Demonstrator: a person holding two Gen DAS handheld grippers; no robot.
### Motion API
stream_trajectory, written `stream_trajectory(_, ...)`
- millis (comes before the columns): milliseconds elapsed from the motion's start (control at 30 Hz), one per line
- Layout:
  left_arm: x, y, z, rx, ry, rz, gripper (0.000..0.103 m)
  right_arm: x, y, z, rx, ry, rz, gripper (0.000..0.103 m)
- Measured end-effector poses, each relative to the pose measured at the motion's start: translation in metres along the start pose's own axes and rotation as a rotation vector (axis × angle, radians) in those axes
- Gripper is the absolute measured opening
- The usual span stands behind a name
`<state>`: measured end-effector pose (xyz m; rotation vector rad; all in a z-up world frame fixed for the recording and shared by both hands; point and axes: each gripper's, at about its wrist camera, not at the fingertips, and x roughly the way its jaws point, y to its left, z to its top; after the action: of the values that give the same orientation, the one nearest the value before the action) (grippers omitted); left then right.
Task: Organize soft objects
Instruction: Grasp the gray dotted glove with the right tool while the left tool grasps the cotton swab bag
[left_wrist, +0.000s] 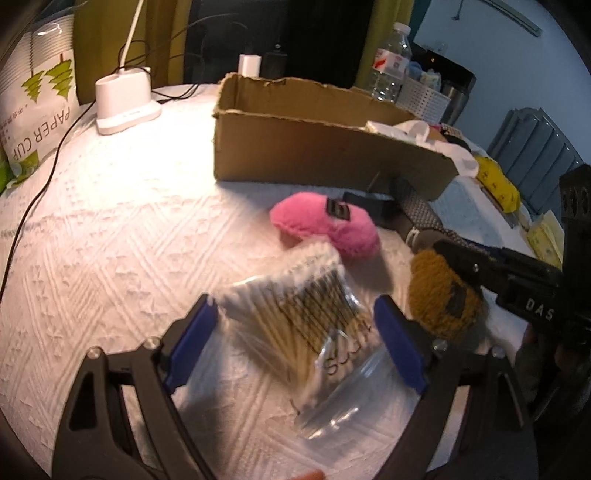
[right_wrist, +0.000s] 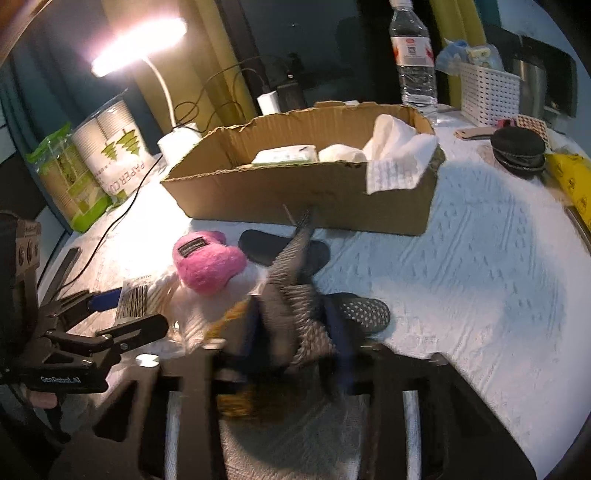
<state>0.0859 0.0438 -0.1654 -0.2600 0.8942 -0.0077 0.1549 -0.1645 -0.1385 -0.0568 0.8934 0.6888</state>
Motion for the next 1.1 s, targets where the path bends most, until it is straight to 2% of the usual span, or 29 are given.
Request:
stream_trajectory(33,0.0,0.0,0.0,0.001,0.0,-0.005,0.086,-0.001,0.002,0.0,-0.013,-0.003,-0.002,0.026)
stream_trajectory(200,-0.002,-0.002,0.001,0.005,-0.004,-0.032,0.066,-0.008,0.008,0.003,-0.045,-0.026,0.005,0.024)
stream_trajectory(367,-0.01,-0.004,0.005,0.013,-0.023,-0.05,0.053,-0.022,0.012,0.007,-0.069,-0.058,0.003,0.024)
stream_trajectory(633,-0.017,-0.007,0.009,0.028,-0.041,-0.069,0.051,-0.042,0.02,0.016,-0.098,-0.106,-0.002,0.024)
stream_trajectory(1100,-0.051,-0.003,0.035,0.038,-0.157,-0.066,0.051,-0.068,0.029,0.032,-0.131,-0.171,-0.013,0.024)
